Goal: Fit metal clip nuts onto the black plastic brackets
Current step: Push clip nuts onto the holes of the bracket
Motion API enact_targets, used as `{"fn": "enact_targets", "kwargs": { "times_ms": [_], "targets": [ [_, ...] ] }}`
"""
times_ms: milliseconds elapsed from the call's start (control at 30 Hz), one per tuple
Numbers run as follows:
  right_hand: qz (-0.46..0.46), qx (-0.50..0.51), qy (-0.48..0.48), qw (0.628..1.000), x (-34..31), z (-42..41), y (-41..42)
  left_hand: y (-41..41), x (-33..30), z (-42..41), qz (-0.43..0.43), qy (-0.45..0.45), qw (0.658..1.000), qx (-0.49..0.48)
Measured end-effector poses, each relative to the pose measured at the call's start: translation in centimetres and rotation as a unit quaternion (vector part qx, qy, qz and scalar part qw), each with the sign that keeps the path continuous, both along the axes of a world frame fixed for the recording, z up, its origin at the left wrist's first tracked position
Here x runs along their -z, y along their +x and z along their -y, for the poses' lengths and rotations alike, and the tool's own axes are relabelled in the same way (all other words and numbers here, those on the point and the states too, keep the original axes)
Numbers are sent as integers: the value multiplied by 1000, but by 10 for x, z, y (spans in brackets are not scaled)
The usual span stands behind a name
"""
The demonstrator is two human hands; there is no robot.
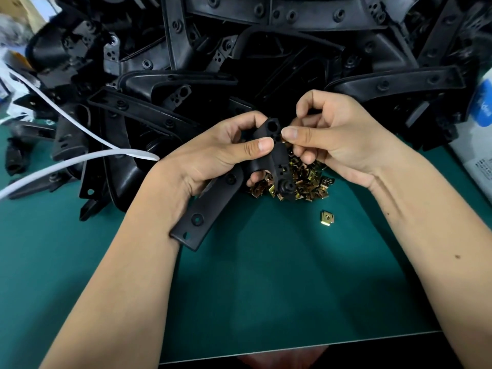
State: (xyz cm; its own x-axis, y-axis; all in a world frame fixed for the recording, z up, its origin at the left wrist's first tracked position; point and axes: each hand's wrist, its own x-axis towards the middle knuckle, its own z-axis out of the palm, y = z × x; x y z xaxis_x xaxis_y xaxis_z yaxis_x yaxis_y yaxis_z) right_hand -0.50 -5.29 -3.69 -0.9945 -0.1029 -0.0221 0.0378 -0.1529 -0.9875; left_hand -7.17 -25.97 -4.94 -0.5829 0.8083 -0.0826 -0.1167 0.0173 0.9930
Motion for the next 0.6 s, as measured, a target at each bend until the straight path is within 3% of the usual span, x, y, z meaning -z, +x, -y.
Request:
{"fn": "enact_targets", "kwargs": {
  "times_ms": [400, 600],
  "targets": [
    [8, 32, -18, 999, 3, 8, -1, 1, 3, -4, -15, -3, 999, -35],
    [70, 32, 9, 997, 5, -2, -4, -2, 5, -5, -17, 11, 997, -75]
  ]
}}
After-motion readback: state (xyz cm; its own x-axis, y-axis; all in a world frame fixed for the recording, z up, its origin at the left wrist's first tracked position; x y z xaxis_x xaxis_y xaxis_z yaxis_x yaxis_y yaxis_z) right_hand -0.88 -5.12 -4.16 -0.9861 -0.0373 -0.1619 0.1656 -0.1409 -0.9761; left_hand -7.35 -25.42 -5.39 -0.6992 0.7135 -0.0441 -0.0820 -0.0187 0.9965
